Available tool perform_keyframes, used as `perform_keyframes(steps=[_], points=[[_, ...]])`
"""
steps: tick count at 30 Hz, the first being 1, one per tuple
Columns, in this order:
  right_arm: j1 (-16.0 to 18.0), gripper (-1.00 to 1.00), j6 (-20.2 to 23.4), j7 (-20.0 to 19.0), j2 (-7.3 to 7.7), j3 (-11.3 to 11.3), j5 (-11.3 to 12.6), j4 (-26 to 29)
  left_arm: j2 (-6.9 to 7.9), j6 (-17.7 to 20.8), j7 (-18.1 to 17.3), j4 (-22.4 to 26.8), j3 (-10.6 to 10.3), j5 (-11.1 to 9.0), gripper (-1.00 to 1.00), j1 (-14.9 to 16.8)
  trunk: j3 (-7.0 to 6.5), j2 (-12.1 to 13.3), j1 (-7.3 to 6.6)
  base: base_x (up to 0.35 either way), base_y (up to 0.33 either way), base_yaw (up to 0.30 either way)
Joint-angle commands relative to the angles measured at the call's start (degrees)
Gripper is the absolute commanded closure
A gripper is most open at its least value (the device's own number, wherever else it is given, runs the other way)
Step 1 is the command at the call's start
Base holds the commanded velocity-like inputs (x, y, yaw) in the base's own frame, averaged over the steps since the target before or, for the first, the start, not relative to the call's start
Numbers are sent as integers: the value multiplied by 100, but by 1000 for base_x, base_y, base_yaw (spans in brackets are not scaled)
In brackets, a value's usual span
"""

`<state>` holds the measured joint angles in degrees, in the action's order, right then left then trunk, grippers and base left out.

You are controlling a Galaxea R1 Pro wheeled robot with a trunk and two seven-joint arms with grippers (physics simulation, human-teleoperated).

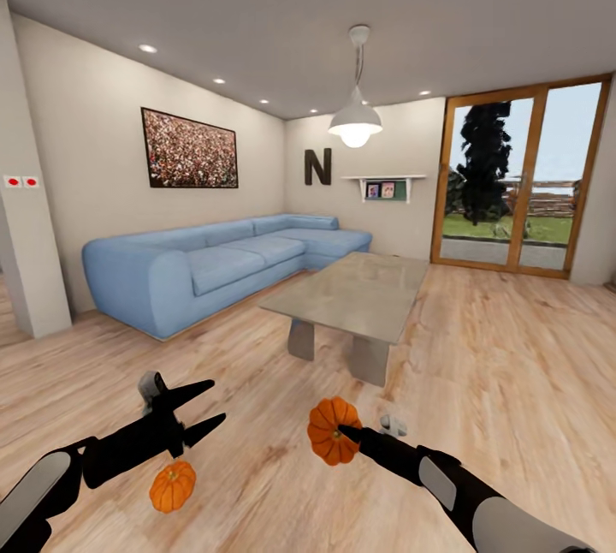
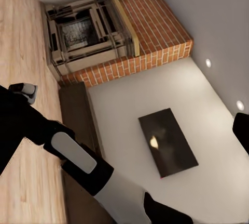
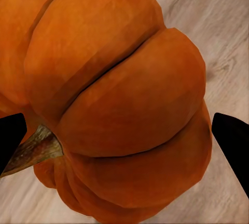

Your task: Place each of the two pumpkins and all three candles from the living room inside a cabinet in the living room (use any cabinet), then make sure every cabinet is closed, and position the cauldron so it is next to a table in the living room.

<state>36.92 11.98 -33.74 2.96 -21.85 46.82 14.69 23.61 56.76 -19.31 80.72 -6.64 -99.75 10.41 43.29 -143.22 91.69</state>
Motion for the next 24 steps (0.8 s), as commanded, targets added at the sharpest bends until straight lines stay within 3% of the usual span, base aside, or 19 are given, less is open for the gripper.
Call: perform_keyframes(steps=[1,5,11,15,24], points=[[4,100,41,-1,2,-4,73,8,4,3,-49,-55,-4,28,-100,5,6,-3,1,208,50,0],[5,100,41,-1,15,-4,73,8,3,-2,-49,-479,20,42,-100,5,6,-3,1,211,15,0],[2,100,41,5,2,-4,73,8,16,-19,-33,-622,38,79,-100,5,6,-3,1,230,1,0],[5,100,39,6,-5,-4,73,8,-8,-28,-11,-1000,249,90,-100,5,6,-3,1,233,0,0],[2,100,33,48,-6,-9,65,8,3,-59,18,-1522,500,175,-100,5,6,-3,1,232,0,0]])
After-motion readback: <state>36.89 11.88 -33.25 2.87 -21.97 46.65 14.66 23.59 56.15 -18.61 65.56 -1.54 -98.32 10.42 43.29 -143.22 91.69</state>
